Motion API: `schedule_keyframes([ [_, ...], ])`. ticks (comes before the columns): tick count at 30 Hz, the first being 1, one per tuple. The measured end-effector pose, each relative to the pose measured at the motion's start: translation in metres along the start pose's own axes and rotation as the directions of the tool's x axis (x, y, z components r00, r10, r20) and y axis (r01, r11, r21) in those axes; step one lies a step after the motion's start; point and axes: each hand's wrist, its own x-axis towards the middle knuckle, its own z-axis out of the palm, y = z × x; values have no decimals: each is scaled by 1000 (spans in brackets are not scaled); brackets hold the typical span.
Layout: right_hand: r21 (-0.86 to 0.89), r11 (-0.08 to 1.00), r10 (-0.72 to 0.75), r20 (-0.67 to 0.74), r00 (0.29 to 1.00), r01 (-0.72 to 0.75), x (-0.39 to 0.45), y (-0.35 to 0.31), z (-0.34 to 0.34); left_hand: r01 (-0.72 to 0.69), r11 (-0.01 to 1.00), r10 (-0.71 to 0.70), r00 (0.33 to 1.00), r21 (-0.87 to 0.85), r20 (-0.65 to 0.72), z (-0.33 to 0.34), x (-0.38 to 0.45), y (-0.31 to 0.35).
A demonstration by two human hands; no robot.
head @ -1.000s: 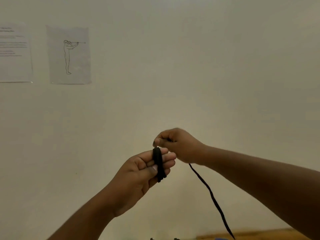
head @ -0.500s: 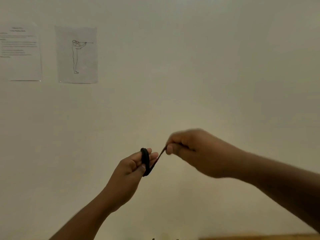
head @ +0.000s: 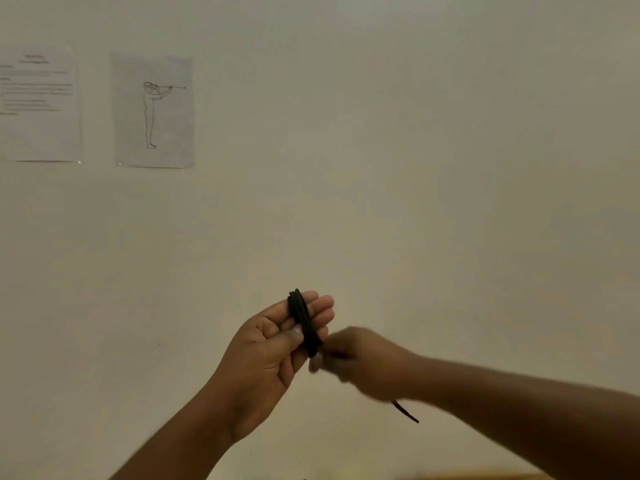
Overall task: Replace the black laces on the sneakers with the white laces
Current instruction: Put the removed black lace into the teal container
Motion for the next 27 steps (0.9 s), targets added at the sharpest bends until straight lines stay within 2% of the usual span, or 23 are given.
schedule_keyframes([
  [2,-93,994,-57,63,996,63,-23,-13,18,-38,997,42,997,63,-69,-8,4,0],
  [4,-184,980,-62,85,994,77,-42,-33,20,-70,967,99,989,245,-110,-14,5,-4],
  [7,-413,907,-94,-4,996,84,-49,-60,-6,-78,838,165,980,540,-114,-19,-3,-12],
  [10,-575,811,-207,-111,972,107,-30,-73,-41,-53,748,104,994,661,-39,-16,-10,-18],
  [11,-542,833,-201,-114,973,109,-20,-73,-52,-32,769,63,998,639,-25,-13,-12,-19],
  [14,-248,961,-144,-80,986,120,6,-61,-68,45,876,-39,999,480,-22,0,-12,-20],
  [19,133,991,-8,-12,1000,9,22,-33,-60,173,964,-173,985,201,-18,0,-13,-17],
  [23,479,878,-22,62,998,-11,11,-16,-38,173,985,-173,985,5,-5,0,-19,-9],
  [27,736,676,26,14,1000,-28,-5,-15,-6,143,986,-144,990,-84,-3,0,-21,-2],
])
